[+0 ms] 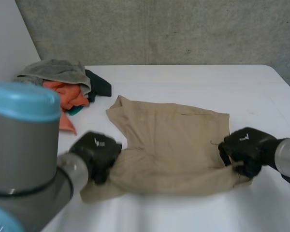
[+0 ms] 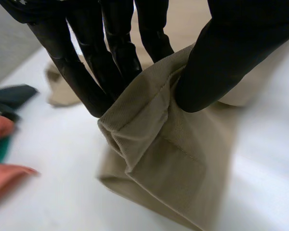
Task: Fold the laundry.
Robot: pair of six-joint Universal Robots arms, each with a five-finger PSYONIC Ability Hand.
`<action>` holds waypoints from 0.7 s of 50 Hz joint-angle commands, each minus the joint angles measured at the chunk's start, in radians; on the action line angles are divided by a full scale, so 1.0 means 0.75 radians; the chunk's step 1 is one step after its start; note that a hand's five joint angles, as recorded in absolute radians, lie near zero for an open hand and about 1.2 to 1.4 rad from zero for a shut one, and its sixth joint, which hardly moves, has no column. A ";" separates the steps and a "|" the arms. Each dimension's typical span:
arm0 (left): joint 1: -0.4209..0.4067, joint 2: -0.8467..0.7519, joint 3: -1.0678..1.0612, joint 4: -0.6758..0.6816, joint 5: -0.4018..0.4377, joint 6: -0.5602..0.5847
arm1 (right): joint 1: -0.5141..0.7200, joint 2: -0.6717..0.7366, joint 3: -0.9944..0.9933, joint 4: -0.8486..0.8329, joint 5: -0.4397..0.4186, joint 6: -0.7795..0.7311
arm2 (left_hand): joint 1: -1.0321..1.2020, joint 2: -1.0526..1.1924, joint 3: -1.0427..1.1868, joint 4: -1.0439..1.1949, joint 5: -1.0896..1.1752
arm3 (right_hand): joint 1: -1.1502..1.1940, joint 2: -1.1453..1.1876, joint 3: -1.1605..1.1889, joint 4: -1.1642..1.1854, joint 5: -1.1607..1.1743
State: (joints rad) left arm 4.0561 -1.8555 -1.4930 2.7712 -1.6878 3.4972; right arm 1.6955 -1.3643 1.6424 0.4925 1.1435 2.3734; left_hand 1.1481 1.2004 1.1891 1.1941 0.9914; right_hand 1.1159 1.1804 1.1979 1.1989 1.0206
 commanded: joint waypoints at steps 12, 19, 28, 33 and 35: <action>0.032 -0.297 0.493 0.072 0.068 0.231 | 0.065 0.009 0.109 -0.268 0.071 0.096 | -1.298 -1.368 -1.353 -1.359 -1.322 | 0.374 0.288 0.264 0.263 0.268; 0.081 -0.603 0.900 0.101 0.243 0.385 | 0.073 -0.034 0.158 -0.335 0.069 0.096 | -1.298 -1.368 -1.353 -1.359 -1.322 | 0.374 0.288 0.264 0.263 0.268; 0.108 -0.988 1.348 -0.017 0.585 0.548 | 0.075 -0.044 0.199 -0.389 0.067 0.098 | -1.113 -1.183 -1.168 -1.175 -1.137 | 0.374 0.288 0.264 0.263 0.268; 0.112 -1.134 1.495 -0.042 0.679 0.673 | 0.075 -0.040 0.211 -0.405 0.067 0.096 | -1.004 -1.073 -1.058 -1.065 -1.027 | 0.374 0.288 0.264 0.263 0.268; 0.116 -1.191 1.557 -0.048 0.678 0.747 | 0.073 -0.038 0.213 -0.409 0.067 0.096 | -1.000 -1.069 -1.054 -1.061 -1.023 | 0.374 0.288 0.264 0.263 0.268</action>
State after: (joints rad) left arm 4.1389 -2.6381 -0.4385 2.7540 -1.2264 3.9458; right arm 1.7522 -1.3970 1.7969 0.1940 1.1933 2.4459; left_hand 0.3307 0.3206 0.3187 0.3261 0.1504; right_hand 1.1159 1.1804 1.1979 1.1989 1.0238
